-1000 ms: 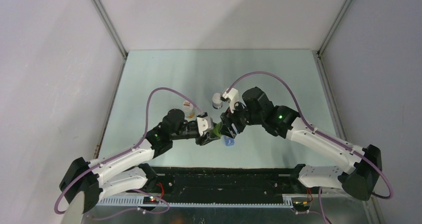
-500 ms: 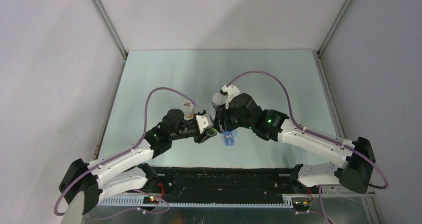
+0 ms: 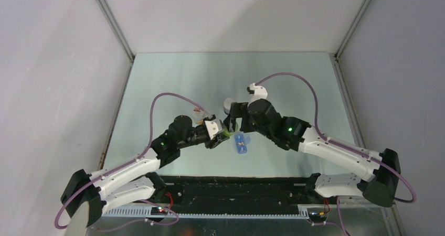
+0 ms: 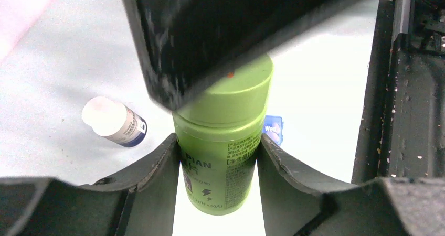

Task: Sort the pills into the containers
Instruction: Screw the lid of the pill bottle onto the pill bottle.

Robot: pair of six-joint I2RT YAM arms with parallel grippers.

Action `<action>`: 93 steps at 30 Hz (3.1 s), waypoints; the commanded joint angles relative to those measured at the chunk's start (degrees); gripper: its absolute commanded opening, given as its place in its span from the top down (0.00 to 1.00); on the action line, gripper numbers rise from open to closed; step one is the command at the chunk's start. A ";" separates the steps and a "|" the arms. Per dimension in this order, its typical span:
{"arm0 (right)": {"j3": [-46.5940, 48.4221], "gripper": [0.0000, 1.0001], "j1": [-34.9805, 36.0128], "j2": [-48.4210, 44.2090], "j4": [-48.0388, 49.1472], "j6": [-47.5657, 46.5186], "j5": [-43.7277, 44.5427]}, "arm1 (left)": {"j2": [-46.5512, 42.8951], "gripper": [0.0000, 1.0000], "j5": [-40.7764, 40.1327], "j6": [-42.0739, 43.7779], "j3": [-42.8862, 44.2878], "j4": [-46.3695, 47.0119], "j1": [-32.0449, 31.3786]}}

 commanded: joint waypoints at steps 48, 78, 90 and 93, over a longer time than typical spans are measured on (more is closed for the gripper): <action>-2.33 0.02 -7.55 -13.34 4.77 -15.18 -9.03 | -0.63 1.00 2.51 -0.04 0.15 5.36 -0.16; 0.52 0.40 -6.83 -5.78 6.99 -43.77 -33.14 | -1.80 1.00 7.40 -0.58 0.86 3.95 -0.16; 1.72 0.59 -6.59 -1.88 6.62 -36.50 -26.81 | -1.86 1.00 6.51 -0.52 0.66 4.72 -0.14; 1.74 0.81 -6.22 -1.40 7.08 -31.54 -22.84 | -2.01 1.00 5.22 -0.48 0.53 4.89 -0.17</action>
